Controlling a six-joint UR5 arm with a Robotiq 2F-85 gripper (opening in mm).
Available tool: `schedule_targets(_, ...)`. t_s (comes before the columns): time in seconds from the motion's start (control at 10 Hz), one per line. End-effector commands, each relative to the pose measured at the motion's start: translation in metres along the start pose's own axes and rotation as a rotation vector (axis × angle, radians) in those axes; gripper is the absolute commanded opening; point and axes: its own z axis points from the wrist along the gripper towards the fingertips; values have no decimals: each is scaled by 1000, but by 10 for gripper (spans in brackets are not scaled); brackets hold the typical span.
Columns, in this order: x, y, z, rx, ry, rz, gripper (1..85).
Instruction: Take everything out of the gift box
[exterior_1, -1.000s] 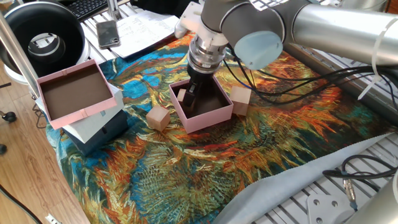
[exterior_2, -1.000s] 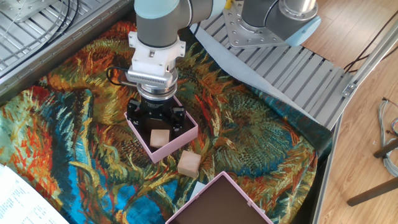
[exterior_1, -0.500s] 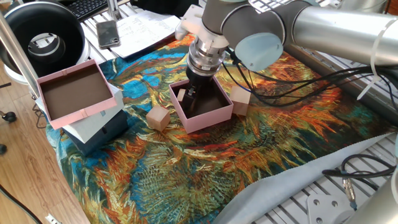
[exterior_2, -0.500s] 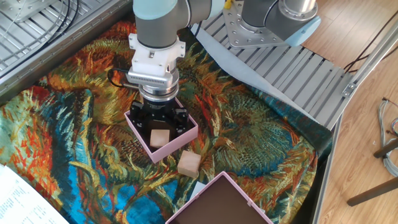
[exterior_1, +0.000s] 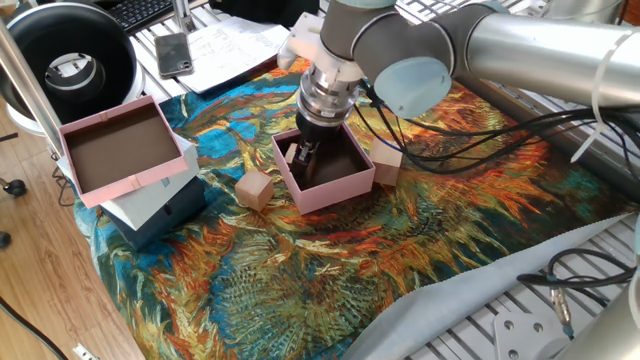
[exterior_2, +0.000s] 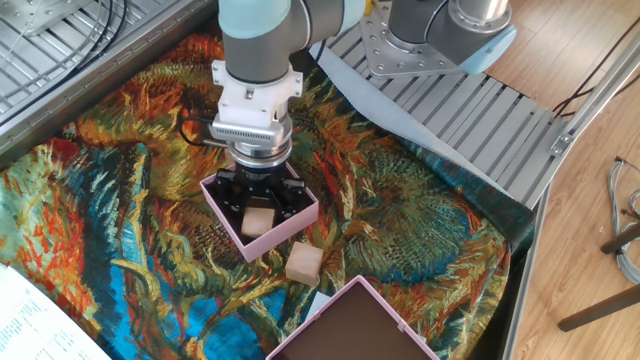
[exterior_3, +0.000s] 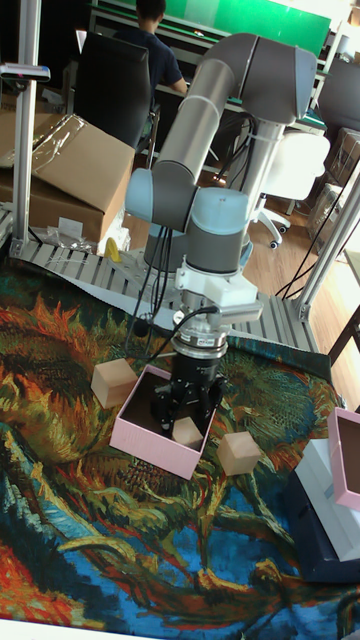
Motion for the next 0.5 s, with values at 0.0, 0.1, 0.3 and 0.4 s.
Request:
schedule_targets(0.0, 1, 3, -1, -7, 6, 24, 397)
schedule_targets(0.1, 3, 3, -6, -9, 13, 31, 393)
schedule_targets(0.3, 12, 2, -21, -21, 38, 37, 383)
schedule_targets(0.4, 17, 3, -29, -20, 53, 51, 377)
